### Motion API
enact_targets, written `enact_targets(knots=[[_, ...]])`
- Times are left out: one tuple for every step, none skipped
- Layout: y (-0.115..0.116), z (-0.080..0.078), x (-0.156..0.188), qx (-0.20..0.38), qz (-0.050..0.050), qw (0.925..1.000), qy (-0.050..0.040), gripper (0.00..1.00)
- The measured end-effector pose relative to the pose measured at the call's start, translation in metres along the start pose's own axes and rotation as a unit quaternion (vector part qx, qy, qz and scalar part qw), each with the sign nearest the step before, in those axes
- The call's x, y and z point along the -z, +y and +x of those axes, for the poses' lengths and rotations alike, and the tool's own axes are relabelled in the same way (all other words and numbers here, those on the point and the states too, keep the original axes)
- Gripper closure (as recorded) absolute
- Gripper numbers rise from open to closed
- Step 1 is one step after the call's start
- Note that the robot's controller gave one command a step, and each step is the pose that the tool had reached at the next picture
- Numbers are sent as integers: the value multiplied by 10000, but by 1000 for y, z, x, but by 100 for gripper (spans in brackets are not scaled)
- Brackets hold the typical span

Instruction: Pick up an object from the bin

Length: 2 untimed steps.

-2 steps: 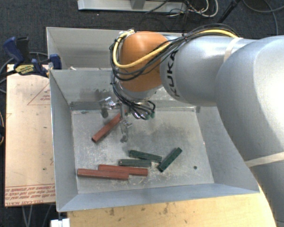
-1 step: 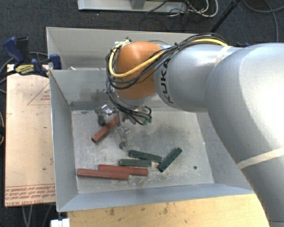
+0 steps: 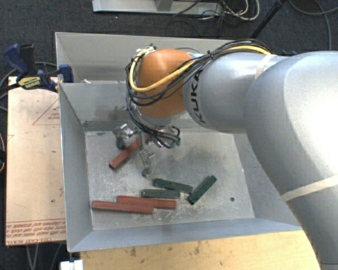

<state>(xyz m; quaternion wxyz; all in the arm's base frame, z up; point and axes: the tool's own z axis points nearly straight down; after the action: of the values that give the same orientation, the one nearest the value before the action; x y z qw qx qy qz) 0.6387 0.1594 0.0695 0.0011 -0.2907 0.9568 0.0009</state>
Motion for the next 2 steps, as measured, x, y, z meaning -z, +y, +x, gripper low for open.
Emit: enact_targets(knots=[[0,0,1,-8,1,10000,-8,100],[0,-2,41,-14,11,10000,-24,100]])
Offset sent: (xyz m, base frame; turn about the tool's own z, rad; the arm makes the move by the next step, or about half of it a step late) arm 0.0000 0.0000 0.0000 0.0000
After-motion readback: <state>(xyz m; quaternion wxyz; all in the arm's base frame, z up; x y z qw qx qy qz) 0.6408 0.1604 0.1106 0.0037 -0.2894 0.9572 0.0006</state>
